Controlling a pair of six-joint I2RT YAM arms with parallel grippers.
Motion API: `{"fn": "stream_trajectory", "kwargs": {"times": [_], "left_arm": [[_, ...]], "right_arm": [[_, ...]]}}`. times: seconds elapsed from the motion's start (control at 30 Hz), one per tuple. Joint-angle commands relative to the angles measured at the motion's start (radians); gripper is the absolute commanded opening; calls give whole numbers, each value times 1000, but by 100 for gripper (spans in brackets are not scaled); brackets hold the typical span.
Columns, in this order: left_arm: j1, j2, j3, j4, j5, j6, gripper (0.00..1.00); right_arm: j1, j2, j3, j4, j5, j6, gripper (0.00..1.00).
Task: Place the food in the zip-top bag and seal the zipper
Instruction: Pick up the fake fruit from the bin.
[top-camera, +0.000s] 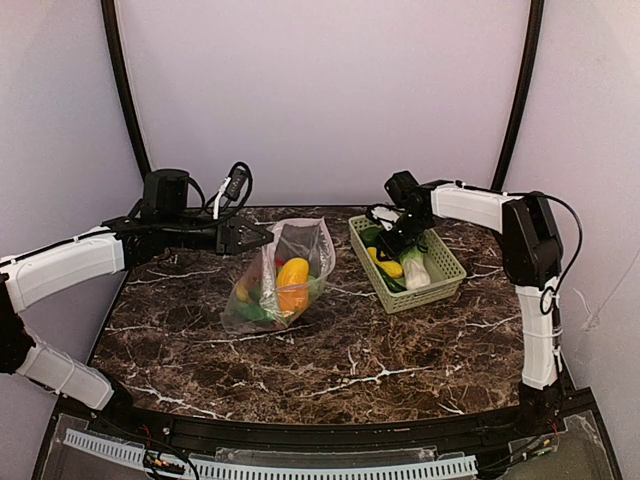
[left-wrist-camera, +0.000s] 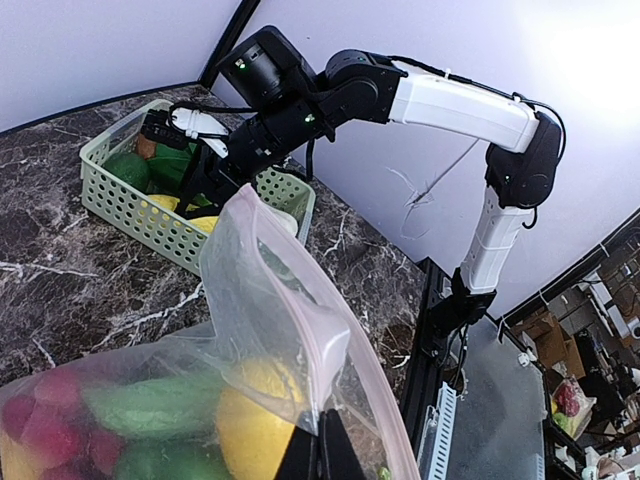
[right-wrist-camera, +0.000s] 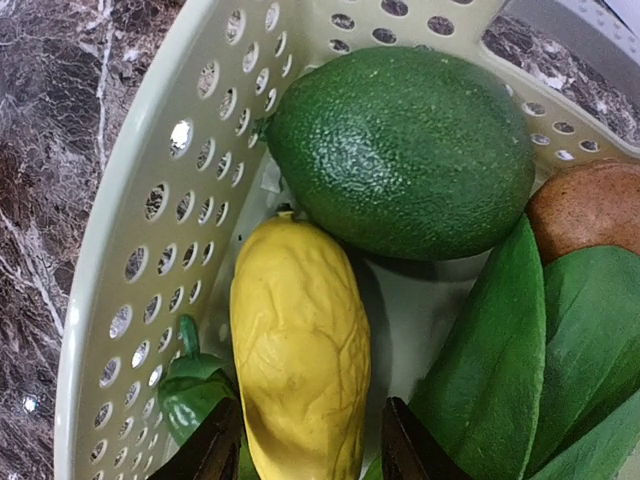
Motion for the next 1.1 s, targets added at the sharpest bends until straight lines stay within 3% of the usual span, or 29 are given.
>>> {"fn": "stream_trajectory", "kwargs": {"times": [0.0,0.3,0.5,1.07], "left_arm": [[-1,-10,20,2,14,-1,1],[-1,-5,20,3,15,-3,1],[-1,-5,20,4,16,-3,1],[-1,-15,20,7,17,-7,1]], "right_arm": [[-5,38,27,-13,17,-18,47],[4,76,36,-13,-3,-22,48],[6,72,46,-9,-12,5,33],[5,-163,-23,51,15,94,28]]}}
